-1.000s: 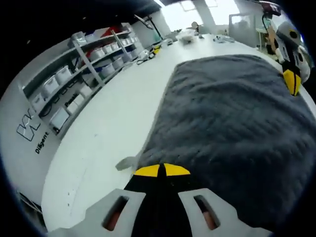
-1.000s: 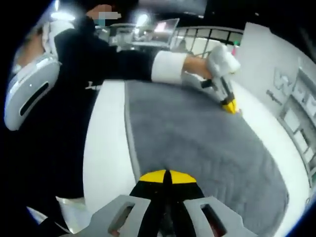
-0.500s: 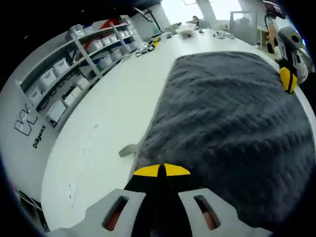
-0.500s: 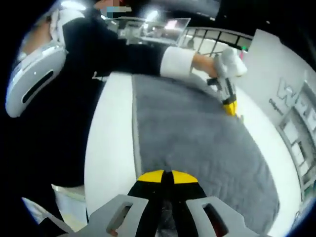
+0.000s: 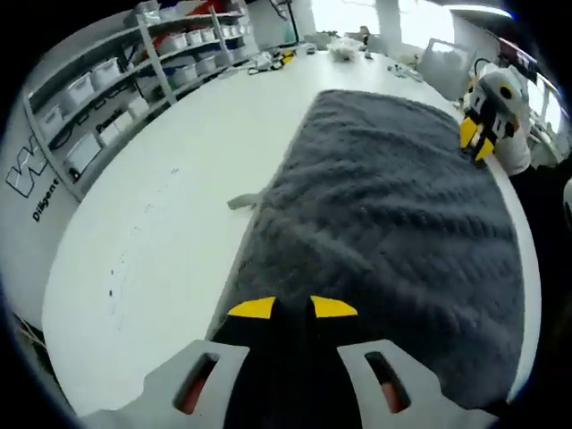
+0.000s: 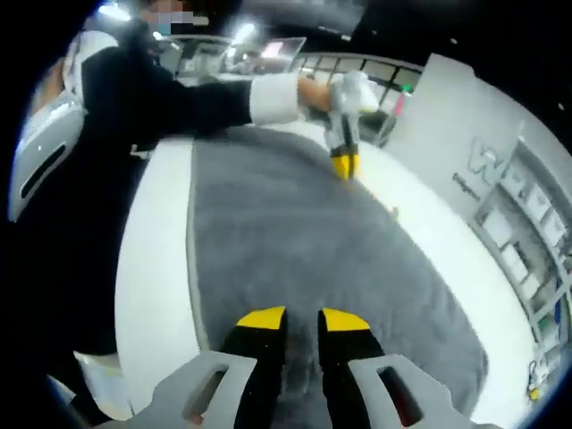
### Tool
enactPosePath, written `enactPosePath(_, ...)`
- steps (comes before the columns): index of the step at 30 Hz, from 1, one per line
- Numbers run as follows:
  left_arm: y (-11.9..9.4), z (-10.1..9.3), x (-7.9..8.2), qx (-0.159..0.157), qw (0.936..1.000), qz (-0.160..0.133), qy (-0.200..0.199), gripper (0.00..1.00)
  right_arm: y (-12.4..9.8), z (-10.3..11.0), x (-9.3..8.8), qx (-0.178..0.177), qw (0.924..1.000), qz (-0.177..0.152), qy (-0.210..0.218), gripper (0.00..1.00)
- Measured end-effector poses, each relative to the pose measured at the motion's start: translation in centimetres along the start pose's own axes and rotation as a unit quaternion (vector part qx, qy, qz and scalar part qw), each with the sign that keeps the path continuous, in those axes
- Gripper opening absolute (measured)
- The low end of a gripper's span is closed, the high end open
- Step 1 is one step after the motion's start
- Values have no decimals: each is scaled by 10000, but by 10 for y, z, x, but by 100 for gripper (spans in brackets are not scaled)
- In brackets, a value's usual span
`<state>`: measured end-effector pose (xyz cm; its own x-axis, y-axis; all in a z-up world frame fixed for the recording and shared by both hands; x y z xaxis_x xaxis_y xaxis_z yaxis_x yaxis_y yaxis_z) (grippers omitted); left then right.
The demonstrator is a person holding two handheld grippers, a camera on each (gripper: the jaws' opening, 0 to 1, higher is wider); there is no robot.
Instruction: Open the folded towel by lifting each exposed corner and separating the folded layers until the towel lies flat within the target outline without major curled edges
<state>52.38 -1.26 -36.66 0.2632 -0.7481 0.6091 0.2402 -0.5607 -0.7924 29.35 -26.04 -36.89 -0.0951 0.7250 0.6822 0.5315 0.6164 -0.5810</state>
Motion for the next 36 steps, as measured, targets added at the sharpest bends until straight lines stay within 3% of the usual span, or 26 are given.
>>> enactPosePath(3,6,0,-7,-44,9999,128,-7,15,2,-2,3,-5,9999,-150,57,11)
enactPosePath(6,8,2,-8,-55,9998,162,-137,15,6,1,-3,69,9999,30,103,11)
enactPosePath(10,8,5,-10,-102,9996,140,-220,15,7,19,-11,592,9981,48,164,11)
enactPosePath(11,8,6,-11,-119,9994,132,-288,15,8,20,-10,608,9977,-130,278,7)
enactPosePath(14,8,7,-11,-157,9992,105,-353,16,6,16,-14,494,9979,-131,405,9)
enactPosePath(18,8,9,-12,-187,9988,77,-440,16,6,15,-16,484,9936,-181,1006,9)
enactPosePath(25,6,13,-14,-206,9984,69,-527,17,4,15,-19,495,9892,-203,1367,9)
enactPosePath(33,5,8,-14,-155,9985,115,-510,17,2,17,-18,492,9909,-161,1244,9)
enactPosePath(36,0,9,-10,-115,9987,84,-487,19,-1,16,-17,480,9955,-71,809,10)
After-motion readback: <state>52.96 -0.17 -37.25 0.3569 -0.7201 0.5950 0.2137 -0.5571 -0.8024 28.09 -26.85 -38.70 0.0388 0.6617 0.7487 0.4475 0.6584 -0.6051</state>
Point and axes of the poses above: the point that each gripper's makers call its tool centre point, and the gripper's own axes: y roughly forward along the fingers, z roughly to its left, x roughly out of its top, the point moved 5 cm from there along -y, roughly backward along the fingers, and after that the axes turned 9 degrees about -y, right-handed, at the moved point
